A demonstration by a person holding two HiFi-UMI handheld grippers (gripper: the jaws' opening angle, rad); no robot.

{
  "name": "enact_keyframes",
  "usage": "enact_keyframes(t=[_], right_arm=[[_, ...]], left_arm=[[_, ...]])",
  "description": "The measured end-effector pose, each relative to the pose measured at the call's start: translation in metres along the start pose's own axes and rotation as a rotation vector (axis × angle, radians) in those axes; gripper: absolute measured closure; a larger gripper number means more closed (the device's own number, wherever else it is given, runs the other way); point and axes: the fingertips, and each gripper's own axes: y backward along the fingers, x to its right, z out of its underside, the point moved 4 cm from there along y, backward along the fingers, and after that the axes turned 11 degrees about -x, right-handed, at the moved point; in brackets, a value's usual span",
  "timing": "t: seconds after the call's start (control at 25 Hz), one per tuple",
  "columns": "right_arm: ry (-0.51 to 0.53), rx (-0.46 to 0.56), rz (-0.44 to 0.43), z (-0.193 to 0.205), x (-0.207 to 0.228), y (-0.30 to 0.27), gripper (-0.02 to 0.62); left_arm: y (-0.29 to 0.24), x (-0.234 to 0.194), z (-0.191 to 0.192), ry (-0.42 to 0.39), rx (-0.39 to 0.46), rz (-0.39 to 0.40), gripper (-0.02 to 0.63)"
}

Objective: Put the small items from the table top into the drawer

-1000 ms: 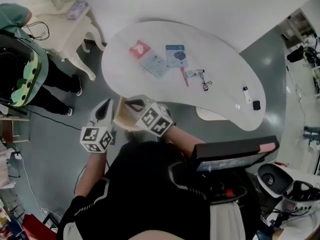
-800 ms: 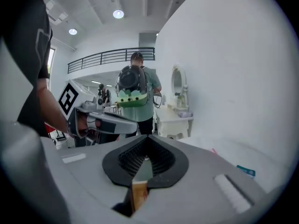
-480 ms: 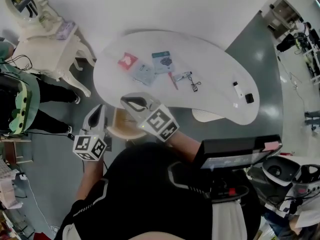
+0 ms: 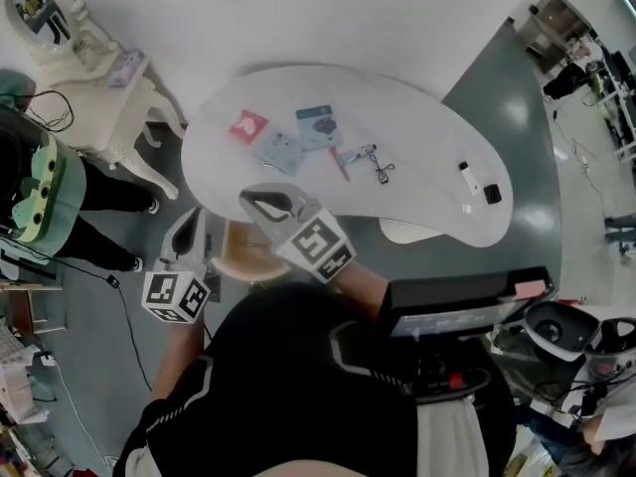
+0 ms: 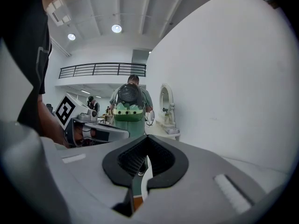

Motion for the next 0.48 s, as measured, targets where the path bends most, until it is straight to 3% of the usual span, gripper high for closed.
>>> enact_keyframes(t=[0.48], right_arm=[[-0.020,0.017,0.034,-0.0058,0.0104,0.0009,0.595]], left_arm=[[-0.0029,-0.0001,-0.0060,-0.008,0.016,-0.002,0.607]])
